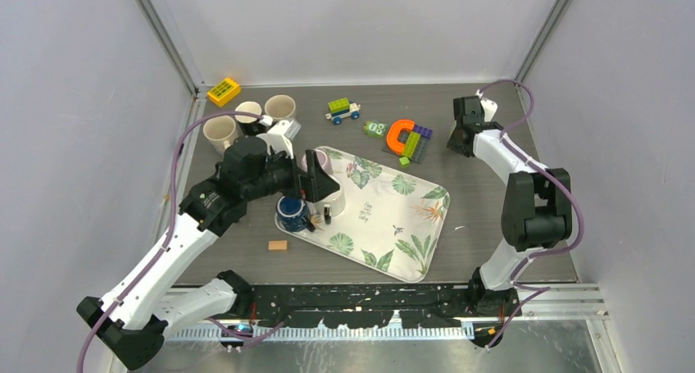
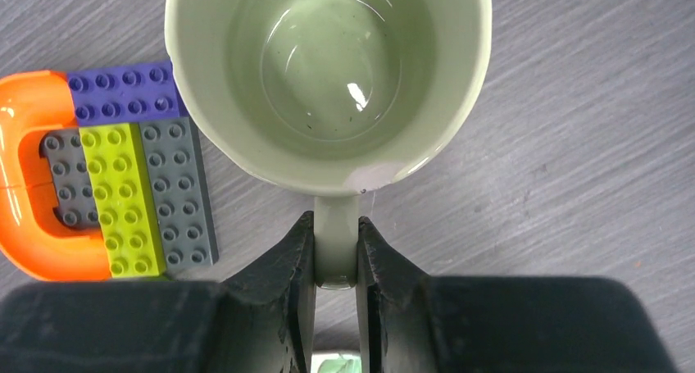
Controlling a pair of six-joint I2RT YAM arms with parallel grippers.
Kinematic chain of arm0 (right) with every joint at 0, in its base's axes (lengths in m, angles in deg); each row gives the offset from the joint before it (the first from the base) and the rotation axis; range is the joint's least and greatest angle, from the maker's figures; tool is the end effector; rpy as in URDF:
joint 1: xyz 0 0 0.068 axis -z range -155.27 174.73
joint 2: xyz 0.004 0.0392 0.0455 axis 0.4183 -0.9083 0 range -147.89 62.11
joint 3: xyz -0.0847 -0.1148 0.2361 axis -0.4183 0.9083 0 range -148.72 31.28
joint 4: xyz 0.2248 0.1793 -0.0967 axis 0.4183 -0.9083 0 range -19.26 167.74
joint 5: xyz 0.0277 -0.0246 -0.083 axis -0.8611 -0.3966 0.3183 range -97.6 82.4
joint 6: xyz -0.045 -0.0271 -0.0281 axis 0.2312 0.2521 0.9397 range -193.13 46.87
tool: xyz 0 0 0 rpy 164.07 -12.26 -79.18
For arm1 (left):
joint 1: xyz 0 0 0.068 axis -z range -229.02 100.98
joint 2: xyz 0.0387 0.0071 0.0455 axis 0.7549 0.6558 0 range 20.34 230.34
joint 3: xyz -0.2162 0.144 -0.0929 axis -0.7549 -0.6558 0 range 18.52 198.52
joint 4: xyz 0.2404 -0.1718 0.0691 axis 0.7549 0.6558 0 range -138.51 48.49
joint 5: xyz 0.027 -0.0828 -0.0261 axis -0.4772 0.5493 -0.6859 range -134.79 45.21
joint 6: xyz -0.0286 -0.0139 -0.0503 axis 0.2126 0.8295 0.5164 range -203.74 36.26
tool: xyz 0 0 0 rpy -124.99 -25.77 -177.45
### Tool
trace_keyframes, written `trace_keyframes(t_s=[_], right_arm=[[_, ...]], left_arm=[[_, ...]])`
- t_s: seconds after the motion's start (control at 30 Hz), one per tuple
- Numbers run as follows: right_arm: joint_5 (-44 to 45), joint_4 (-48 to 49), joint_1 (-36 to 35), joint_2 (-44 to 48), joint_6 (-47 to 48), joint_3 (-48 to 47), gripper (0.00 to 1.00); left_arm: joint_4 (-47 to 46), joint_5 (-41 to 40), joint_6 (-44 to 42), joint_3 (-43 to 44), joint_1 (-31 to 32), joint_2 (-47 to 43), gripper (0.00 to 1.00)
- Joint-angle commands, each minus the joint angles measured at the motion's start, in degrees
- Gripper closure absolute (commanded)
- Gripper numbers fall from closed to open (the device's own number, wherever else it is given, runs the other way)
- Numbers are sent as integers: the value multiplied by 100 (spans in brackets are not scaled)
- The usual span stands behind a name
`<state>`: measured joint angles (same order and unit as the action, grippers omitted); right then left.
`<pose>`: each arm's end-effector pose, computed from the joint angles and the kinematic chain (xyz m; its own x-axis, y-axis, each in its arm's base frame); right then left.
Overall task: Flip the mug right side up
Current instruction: Place the cup at the corner of the board.
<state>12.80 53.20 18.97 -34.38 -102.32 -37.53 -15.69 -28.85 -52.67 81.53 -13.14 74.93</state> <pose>0.4041 0.0254 0.2069 -0.6286 0.3961 -0.6694 0.4869 0.8715 0.0585 0.1941 -0.1552 0.3850 -0.6821 -0.1190 -0.7215 0.4836 0.6667 -0.5671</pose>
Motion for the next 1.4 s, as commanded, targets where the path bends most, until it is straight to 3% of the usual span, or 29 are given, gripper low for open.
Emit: trace_keyframes(t_s=[0.0, 0.1, 0.3, 0.7, 1.03, 1.3, 1.37], right_arm=[[189, 430, 123, -192, 201, -657, 99], [166, 297, 180, -400, 208, -825, 98], [215, 125, 196, -612, 260, -981, 82], [28, -130, 202, -759, 241, -1047, 63], [-94, -285, 202, -428, 197, -1051, 35], [-199, -465, 204, 127, 106, -874, 2], [-221, -530, 197, 317, 54, -789, 0]], left_arm=[[16, -71, -77, -109, -5, -210, 9], [103, -121, -124, -119, -4, -229, 9], [173, -136, -160, -127, -8, -211, 9], [349, -276, -154, -102, -11, -226, 9], [379, -333, -85, -98, -8, -182, 9], [422, -519, -15, -134, -11, -201, 9], [419, -620, 21, -173, -10, -203, 9]])
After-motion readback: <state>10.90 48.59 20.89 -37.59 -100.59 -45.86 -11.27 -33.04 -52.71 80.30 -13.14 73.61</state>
